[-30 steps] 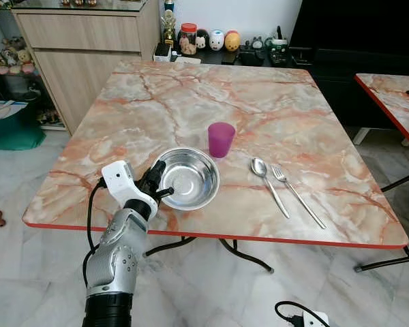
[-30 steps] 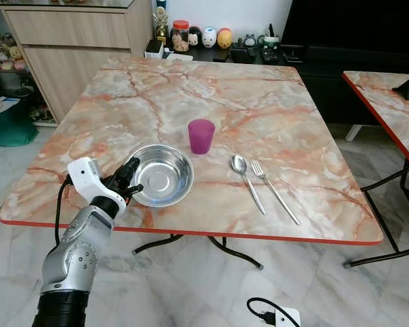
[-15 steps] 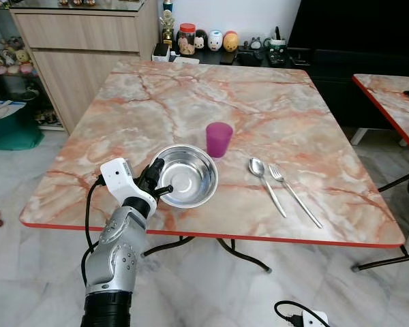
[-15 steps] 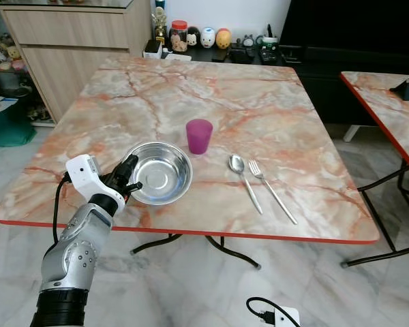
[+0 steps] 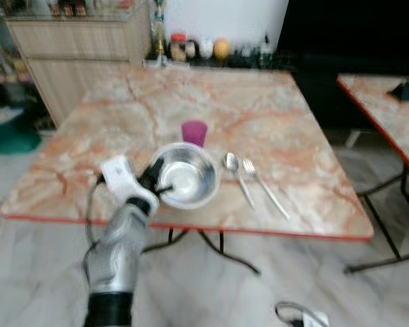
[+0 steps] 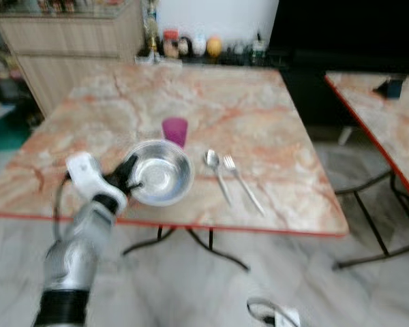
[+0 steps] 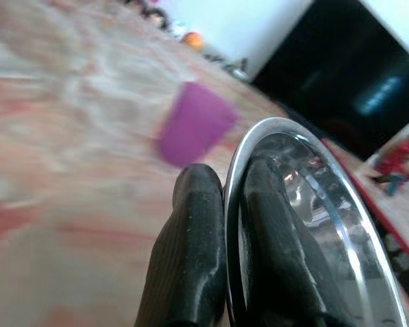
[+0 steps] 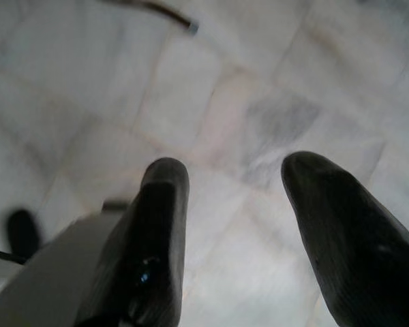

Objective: Setting the table

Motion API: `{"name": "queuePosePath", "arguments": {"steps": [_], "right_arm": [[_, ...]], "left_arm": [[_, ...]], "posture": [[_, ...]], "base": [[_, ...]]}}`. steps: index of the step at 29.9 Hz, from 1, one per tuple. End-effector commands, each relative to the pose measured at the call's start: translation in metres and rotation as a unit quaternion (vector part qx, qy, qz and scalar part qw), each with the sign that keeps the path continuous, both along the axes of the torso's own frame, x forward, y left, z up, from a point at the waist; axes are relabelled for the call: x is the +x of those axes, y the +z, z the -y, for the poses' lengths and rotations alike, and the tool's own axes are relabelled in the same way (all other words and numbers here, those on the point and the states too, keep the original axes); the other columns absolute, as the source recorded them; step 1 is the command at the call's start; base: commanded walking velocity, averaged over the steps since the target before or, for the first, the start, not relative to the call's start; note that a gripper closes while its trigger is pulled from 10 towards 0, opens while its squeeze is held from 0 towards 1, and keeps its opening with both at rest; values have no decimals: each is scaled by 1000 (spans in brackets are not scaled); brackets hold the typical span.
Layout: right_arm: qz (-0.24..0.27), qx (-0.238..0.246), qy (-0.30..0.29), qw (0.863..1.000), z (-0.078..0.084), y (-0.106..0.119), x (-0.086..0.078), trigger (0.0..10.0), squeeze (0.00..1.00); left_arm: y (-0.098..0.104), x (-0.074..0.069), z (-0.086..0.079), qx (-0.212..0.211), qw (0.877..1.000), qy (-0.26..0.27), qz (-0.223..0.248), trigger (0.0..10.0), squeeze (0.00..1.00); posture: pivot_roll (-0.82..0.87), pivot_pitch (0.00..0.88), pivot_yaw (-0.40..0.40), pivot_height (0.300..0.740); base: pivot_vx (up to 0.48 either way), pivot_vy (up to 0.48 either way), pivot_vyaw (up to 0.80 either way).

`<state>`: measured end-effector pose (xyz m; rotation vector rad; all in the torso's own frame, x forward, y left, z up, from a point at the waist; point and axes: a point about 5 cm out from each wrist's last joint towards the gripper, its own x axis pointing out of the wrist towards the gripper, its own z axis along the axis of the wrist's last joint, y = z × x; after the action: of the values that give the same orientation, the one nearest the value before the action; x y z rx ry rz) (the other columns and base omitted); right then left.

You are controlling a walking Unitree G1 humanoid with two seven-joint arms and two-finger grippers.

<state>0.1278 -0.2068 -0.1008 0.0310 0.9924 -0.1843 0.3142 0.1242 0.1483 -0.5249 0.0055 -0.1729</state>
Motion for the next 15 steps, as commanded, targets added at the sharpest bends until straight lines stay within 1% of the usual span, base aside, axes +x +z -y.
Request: {"name": "queuePosePath", "arguments": {"steps": [1, 15], "right_arm": [[2, 5, -3, 1000, -3, 0, 1, 10000, 0], [2, 5, -1, 1000, -5, 0, 1, 10000, 0]], "left_arm": [[3, 1, -5, 11, 1000, 7, 7, 10000, 0], [3, 3, -4, 17, 1000, 1, 8, 10000, 0]], "posture": [[117, 0, -69, 731], [116, 0, -67, 731]], "base": [[0, -382, 0], [0, -381, 0]]}}
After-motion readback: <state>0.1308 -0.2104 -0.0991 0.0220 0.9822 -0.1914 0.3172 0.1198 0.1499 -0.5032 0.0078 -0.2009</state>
